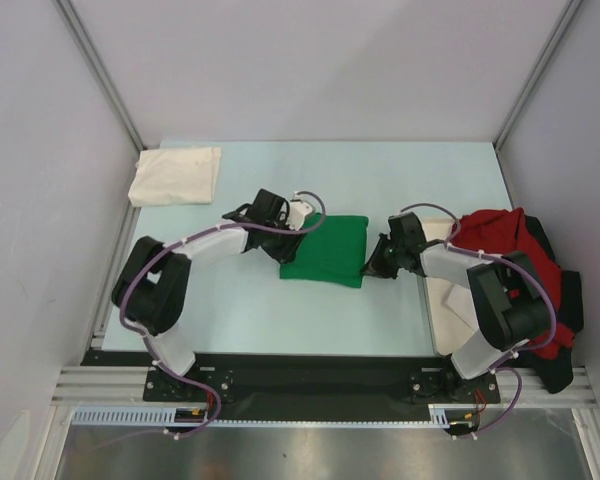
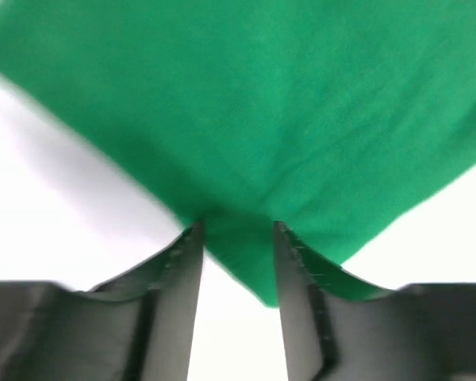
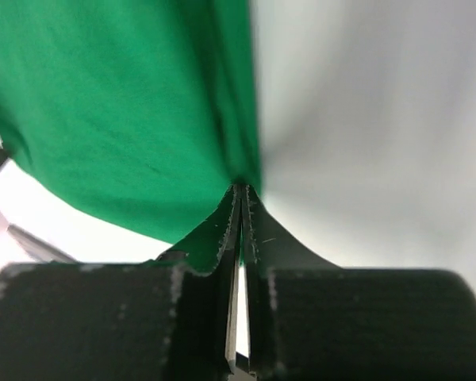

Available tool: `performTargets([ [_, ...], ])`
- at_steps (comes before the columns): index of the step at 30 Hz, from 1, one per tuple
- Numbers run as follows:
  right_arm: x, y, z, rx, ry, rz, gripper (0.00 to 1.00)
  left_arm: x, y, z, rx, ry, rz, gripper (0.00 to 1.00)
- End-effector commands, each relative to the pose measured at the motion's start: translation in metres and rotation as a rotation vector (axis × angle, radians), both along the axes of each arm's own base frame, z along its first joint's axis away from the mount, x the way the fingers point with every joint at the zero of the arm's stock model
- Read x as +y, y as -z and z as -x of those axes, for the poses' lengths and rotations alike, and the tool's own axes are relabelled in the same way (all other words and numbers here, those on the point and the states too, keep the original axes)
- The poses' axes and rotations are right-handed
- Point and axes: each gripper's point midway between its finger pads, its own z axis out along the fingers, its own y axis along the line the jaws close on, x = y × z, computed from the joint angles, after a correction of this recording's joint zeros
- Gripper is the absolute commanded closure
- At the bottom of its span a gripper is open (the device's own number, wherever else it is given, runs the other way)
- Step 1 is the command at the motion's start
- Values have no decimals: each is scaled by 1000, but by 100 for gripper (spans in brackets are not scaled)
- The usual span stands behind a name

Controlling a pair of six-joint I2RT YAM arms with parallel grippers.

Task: Fold and stack the t-shirts
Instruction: Fold the tshirt

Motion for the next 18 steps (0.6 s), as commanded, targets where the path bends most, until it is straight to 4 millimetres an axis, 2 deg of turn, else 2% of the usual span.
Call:
performTargets([
  [1,-25,-23,-12,-82,41,61,94,6,-72,-26,-174,-74,136,49],
  [2,-28,-30,-17,-100,43,69,93,6,-83,-36,-181,-158,204,44],
  [3,-32,-32,-16,-100,47,94,87,21,-81,-47,-170,-240,219,43],
  [5,-34,-40,-20,-125,38,106,80,28,-73,-59,-135,-343,239,43],
  [8,-35,-49,-25,-149,37,105,66,15,-51,-63,-36,-348,263,38],
  [9,-36,-50,-26,-148,42,103,66,9,-49,-65,-10,-344,283,38],
  [10,-37,-51,-26,-152,43,103,66,2,-36,-60,56,-330,293,38],
  [14,-43,-57,-24,-168,52,114,64,-12,-14,-54,194,-339,334,37],
  [18,-49,-62,-21,-177,71,110,64,-11,12,-48,288,-397,313,37],
])
